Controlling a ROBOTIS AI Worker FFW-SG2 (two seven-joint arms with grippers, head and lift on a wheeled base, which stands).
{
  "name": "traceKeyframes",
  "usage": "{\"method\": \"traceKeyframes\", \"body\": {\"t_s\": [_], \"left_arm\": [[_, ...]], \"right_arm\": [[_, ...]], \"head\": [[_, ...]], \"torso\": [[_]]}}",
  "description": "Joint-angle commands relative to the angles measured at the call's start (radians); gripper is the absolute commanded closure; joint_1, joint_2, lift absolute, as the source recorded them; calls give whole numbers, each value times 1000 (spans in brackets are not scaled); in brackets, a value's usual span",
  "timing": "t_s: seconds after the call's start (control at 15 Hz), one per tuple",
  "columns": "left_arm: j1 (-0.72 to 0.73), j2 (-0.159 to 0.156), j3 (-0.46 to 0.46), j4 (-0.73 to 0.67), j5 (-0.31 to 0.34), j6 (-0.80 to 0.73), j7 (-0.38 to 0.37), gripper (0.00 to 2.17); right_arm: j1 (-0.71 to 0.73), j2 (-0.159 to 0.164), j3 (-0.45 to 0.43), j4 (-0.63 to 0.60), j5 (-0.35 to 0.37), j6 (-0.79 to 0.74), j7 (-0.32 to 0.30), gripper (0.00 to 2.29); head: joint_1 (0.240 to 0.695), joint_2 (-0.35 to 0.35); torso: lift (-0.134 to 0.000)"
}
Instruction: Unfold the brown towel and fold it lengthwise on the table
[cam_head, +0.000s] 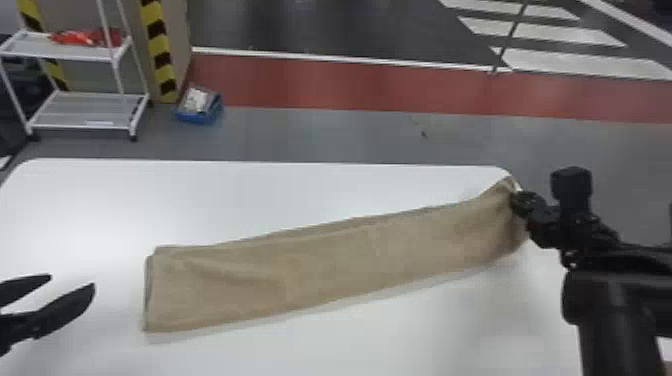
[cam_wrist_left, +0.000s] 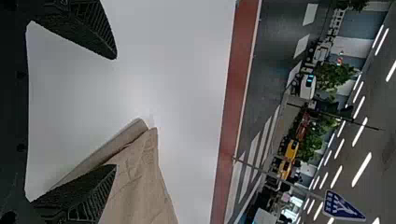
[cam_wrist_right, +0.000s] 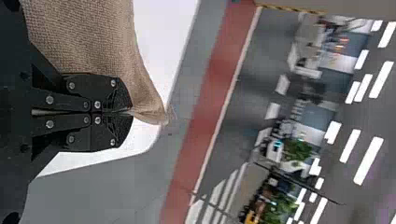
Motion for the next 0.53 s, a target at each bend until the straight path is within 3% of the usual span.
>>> {"method": "traceKeyframes", "body": {"t_s": [0.0,0.07,0.2,0.47], "left_arm": [[-16,4,-25,12,0,-3,0,43],[-18,4,-25,12,0,-3,-2,43],[-14,11,-19,12,0,-3,-3,43],[-16,16,-17,10,22,0,-2,29]], "right_arm": [[-28,-19,30,60,75,183,-9,174],[-25,-19,30,60,76,201,-35,-2],[-5,-18,19,38,63,244,-50,9],[112,-10,-67,-206,-120,241,-58,49]], "head": [[695,-181],[695,-187],[695,-210],[695,-243]], "torso": [[-109],[-109],[-109],[-109]]}}
